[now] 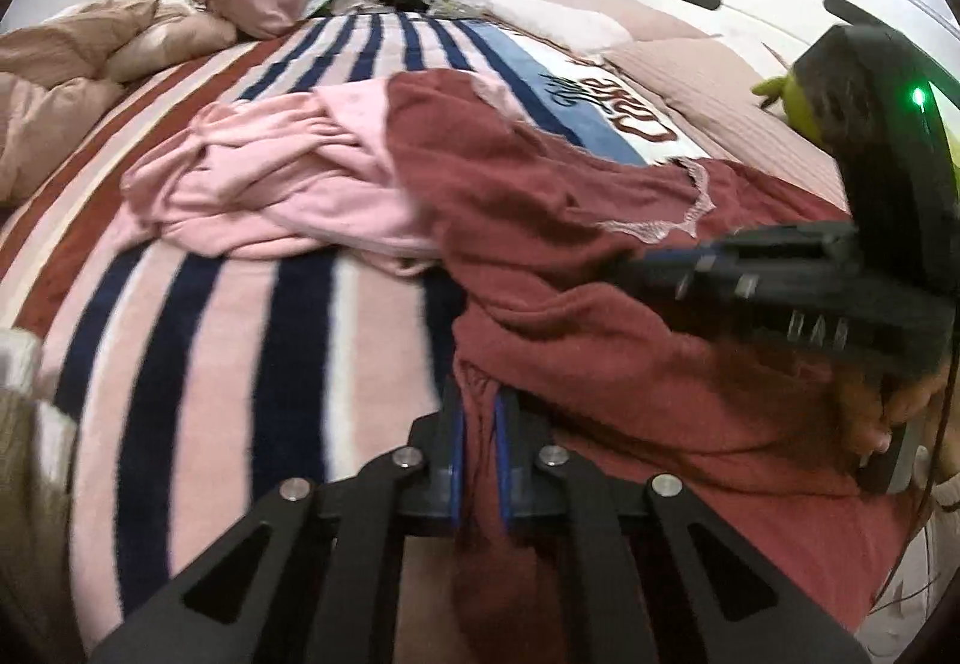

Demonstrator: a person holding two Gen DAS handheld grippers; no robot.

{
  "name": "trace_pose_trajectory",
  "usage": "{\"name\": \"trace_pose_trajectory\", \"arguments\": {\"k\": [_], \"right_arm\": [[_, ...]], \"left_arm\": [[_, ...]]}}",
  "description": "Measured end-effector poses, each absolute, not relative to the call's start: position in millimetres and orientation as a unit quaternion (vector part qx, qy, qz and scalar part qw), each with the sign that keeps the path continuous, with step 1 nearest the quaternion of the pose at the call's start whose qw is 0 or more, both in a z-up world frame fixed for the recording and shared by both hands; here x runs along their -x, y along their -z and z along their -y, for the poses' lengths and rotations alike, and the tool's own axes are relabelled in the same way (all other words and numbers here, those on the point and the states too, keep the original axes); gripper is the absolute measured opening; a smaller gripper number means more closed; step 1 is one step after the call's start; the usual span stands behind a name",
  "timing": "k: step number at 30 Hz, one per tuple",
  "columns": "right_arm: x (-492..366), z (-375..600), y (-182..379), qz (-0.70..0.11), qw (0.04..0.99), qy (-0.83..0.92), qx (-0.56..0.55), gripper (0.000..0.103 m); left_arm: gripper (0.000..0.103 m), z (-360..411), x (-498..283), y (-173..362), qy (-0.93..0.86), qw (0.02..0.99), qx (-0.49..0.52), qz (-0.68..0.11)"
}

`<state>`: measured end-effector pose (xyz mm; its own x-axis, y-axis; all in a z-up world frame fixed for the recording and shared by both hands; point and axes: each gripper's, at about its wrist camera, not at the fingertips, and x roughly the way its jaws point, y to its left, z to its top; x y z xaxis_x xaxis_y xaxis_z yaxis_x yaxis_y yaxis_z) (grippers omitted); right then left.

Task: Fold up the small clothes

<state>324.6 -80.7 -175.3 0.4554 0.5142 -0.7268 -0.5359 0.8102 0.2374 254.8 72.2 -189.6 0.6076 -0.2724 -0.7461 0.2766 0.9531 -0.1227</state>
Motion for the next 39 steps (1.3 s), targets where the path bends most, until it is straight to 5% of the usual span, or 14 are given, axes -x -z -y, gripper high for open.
{"name": "trace_pose_trajectory", "arguments": {"k": [11,15,17,18,19,27,37,39], "right_arm": [[-355,100,173,-0.420,0.893,-0.154,0.052,0.001],[-344,129,163,-0.434,0.877,-0.206,-0.010,0.001],[-320,147,149,-0.426,0.877,-0.223,-0.022,0.018],[-305,156,141,-0.422,0.878,-0.225,-0.022,0.038],[-291,163,136,-0.416,0.880,-0.226,-0.020,0.045],[-119,273,120,-0.344,0.933,-0.098,-0.042,0.058],[-52,335,195,-0.388,0.910,-0.062,-0.128,0.062],[-54,330,199,-0.381,0.913,-0.069,-0.125,0.050]], "left_arm": [[0.008,-85,-252,198,0.138,0.893,0.007,-0.427],[0.026,-84,-248,193,0.134,0.895,-0.006,-0.425],[0.050,-88,-241,187,0.139,0.897,-0.005,-0.419],[0.051,-90,-237,185,0.143,0.898,-0.001,-0.416],[0.051,-93,-232,181,0.146,0.899,0.004,-0.414],[0.067,-89,-166,138,0.173,0.918,0.020,-0.355],[0.068,-70,-126,119,0.190,0.920,0.060,-0.337],[0.068,-65,-122,117,0.189,0.920,0.054,-0.338]]}}
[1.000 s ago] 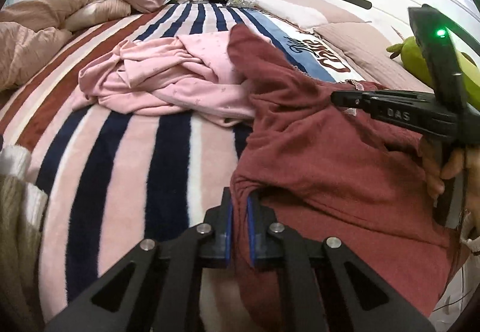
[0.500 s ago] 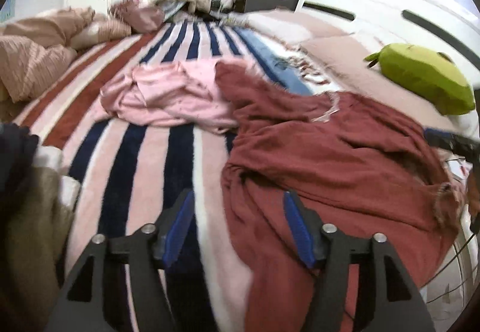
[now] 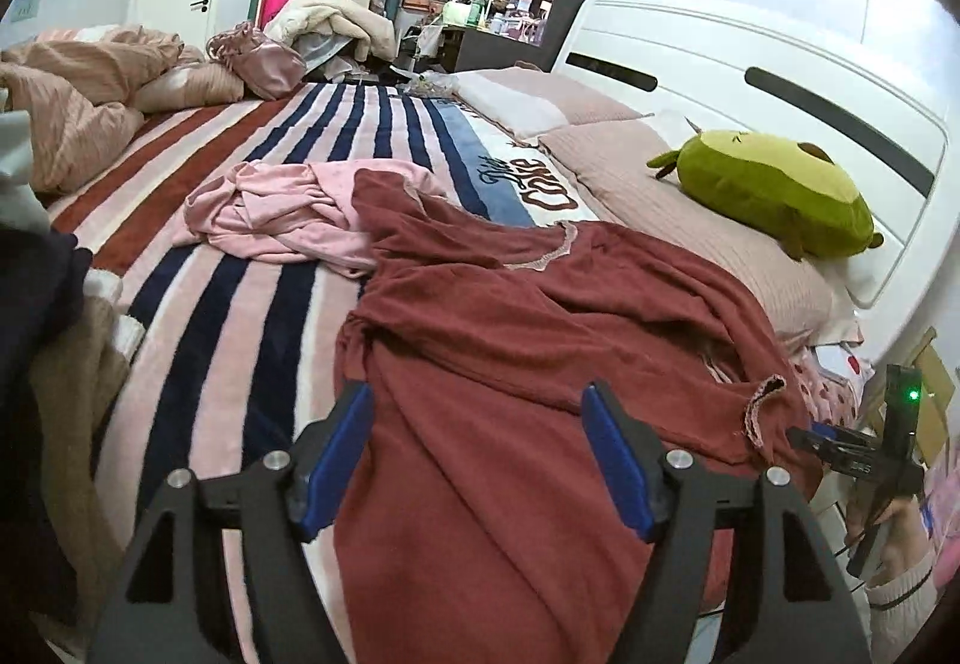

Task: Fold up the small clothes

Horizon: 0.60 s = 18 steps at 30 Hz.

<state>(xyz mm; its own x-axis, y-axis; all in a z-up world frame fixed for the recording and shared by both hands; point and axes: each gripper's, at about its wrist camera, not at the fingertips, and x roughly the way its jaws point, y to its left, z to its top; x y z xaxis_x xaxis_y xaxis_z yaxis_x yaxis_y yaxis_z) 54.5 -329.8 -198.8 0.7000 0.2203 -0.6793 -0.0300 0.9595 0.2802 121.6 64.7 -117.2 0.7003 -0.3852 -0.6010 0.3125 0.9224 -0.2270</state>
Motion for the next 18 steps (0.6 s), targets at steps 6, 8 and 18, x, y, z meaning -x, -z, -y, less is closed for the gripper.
{"name": "trace_pose_trajectory", "arguments": {"k": [6,8,18], "right_arm": [[-62,328,179,-0.347,0.936,0.007,-0.056,0.001],[-61,335,156,-0.317,0.947,0.026,-0.052,0.001],[-56,326,112,-0.322,0.944,-0.048,-0.042,0.031]], "left_arm": [[0.068,-60,-109,108,0.190,0.924,0.053,-0.328],[0.068,-61,-107,105,0.187,0.926,0.053,-0.324],[0.073,-70,-100,100,0.198,0.929,0.069,-0.306]]}}
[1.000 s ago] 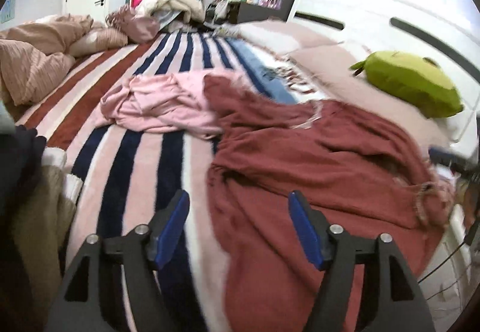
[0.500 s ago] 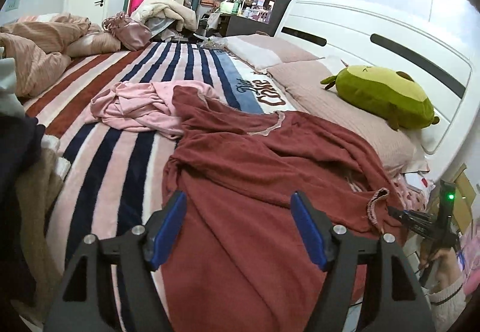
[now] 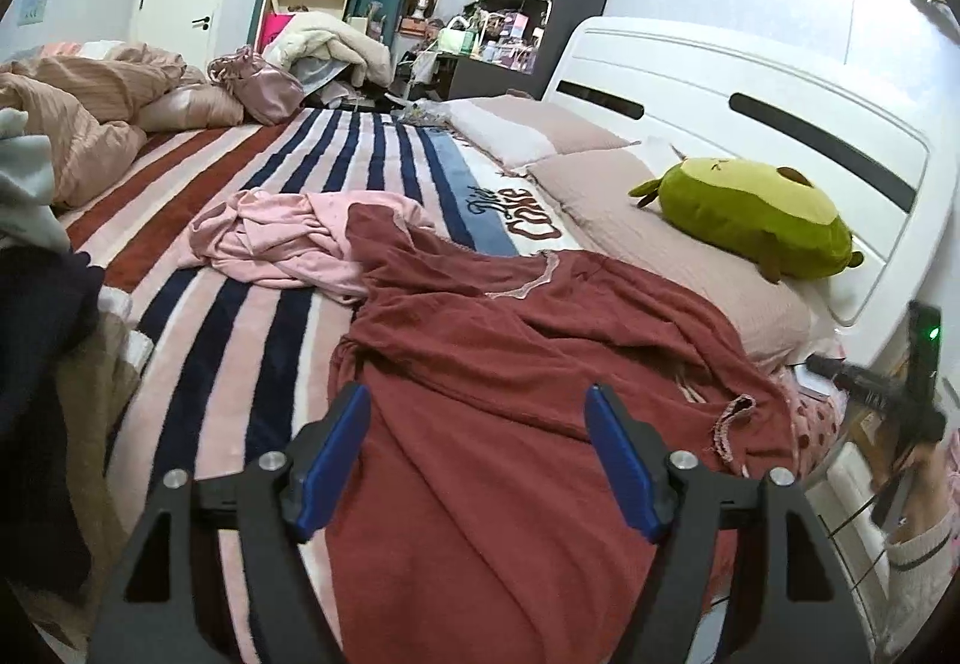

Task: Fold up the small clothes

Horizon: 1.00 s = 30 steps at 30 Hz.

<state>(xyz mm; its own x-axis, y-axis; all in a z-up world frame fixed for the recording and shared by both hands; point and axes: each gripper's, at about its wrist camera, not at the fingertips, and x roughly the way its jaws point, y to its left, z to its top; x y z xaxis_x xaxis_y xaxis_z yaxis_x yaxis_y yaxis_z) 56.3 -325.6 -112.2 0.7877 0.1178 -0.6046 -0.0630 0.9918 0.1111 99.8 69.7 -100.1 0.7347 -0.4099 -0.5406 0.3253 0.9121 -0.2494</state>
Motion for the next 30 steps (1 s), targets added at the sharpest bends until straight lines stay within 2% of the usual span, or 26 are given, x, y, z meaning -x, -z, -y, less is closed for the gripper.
{"name": "trace_pose_trajectory", "arguments": {"k": [1,3,5,6,7,10,14,19,24,30], "right_arm": [[-59,316,122,-0.330,0.940,-0.066,-0.052,0.043],[-62,300,138,-0.342,0.933,-0.085,-0.074,0.043],[-65,279,153,-0.345,0.932,-0.083,-0.071,0.061],[-67,267,159,-0.342,0.935,-0.075,-0.058,0.080],[-70,249,167,-0.335,0.939,-0.069,-0.033,0.086],[-82,221,183,-0.343,0.938,-0.037,0.014,0.086],[-74,231,189,-0.334,0.936,0.076,0.083,0.084],[-39,291,193,-0.369,0.924,0.100,0.019,0.084],[-23,331,183,-0.345,0.935,0.066,-0.049,0.085],[-56,295,162,-0.320,0.947,-0.005,-0.034,0.084]], "left_arm": [[0.073,-70,-100,102,0.199,0.928,0.070,-0.307],[0.073,-71,-100,104,0.198,0.927,0.073,-0.310],[0.073,-71,-99,105,0.198,0.927,0.075,-0.310],[0.073,-71,-98,105,0.198,0.927,0.076,-0.310],[0.073,-71,-97,106,0.198,0.926,0.077,-0.311],[0.073,-71,-96,109,0.197,0.926,0.075,-0.313],[0.073,-70,-95,111,0.198,0.925,0.071,-0.317],[0.073,-67,-100,115,0.199,0.922,0.075,-0.322],[0.073,-55,-104,114,0.209,0.919,0.068,-0.326],[0.074,-50,-98,107,0.206,0.923,0.063,-0.319]]}}
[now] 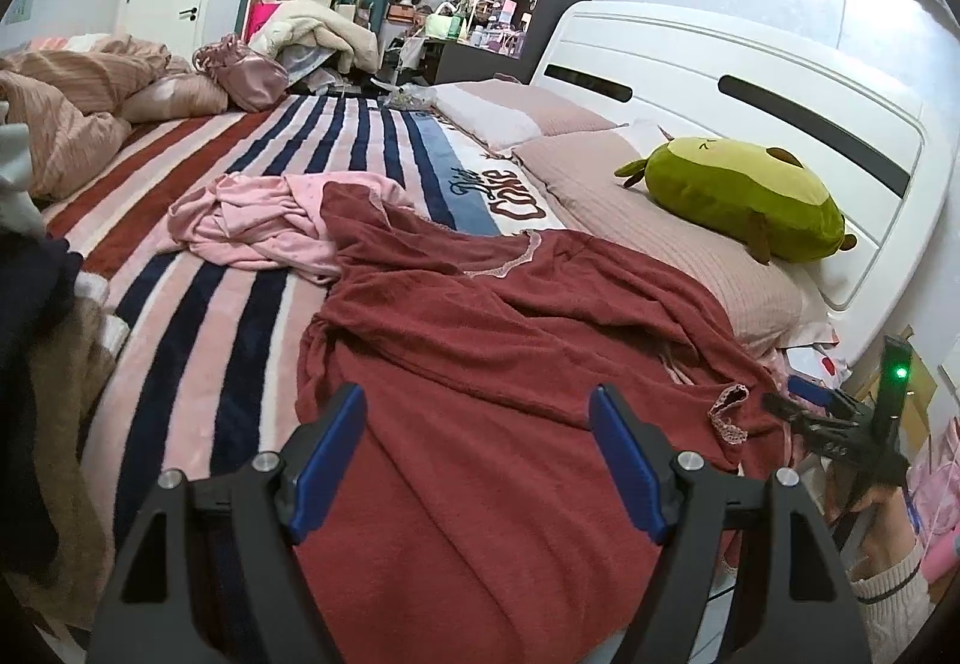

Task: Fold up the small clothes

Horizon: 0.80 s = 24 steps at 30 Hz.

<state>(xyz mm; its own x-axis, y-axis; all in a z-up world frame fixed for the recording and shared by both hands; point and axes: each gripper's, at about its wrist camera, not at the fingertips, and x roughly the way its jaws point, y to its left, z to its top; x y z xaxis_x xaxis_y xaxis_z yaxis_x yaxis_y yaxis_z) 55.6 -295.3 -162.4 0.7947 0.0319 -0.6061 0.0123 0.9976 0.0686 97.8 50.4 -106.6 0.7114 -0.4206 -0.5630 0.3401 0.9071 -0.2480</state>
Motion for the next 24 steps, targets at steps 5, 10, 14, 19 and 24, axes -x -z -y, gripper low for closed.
{"name": "trace_pose_trajectory", "arguments": {"k": [5,10,14,19,24], "right_arm": [[-86,249,185,-0.342,0.940,-0.012,-0.017,0.089],[-85,259,197,-0.343,0.936,0.074,-0.001,0.087],[-60,287,194,-0.346,0.933,0.104,-0.008,0.087],[-21,299,173,-0.313,0.948,0.055,-0.031,0.059],[-33,286,171,-0.350,0.936,0.000,-0.037,0.044]], "left_arm": [[0.074,-52,-97,106,0.201,0.923,0.064,-0.322],[0.075,-55,-97,108,0.202,0.922,0.065,-0.324],[0.075,-53,-102,110,0.203,0.921,0.064,-0.326],[0.075,-48,-105,110,0.215,0.918,0.066,-0.327],[0.075,-46,-101,108,0.220,0.918,0.069,-0.322]]}}
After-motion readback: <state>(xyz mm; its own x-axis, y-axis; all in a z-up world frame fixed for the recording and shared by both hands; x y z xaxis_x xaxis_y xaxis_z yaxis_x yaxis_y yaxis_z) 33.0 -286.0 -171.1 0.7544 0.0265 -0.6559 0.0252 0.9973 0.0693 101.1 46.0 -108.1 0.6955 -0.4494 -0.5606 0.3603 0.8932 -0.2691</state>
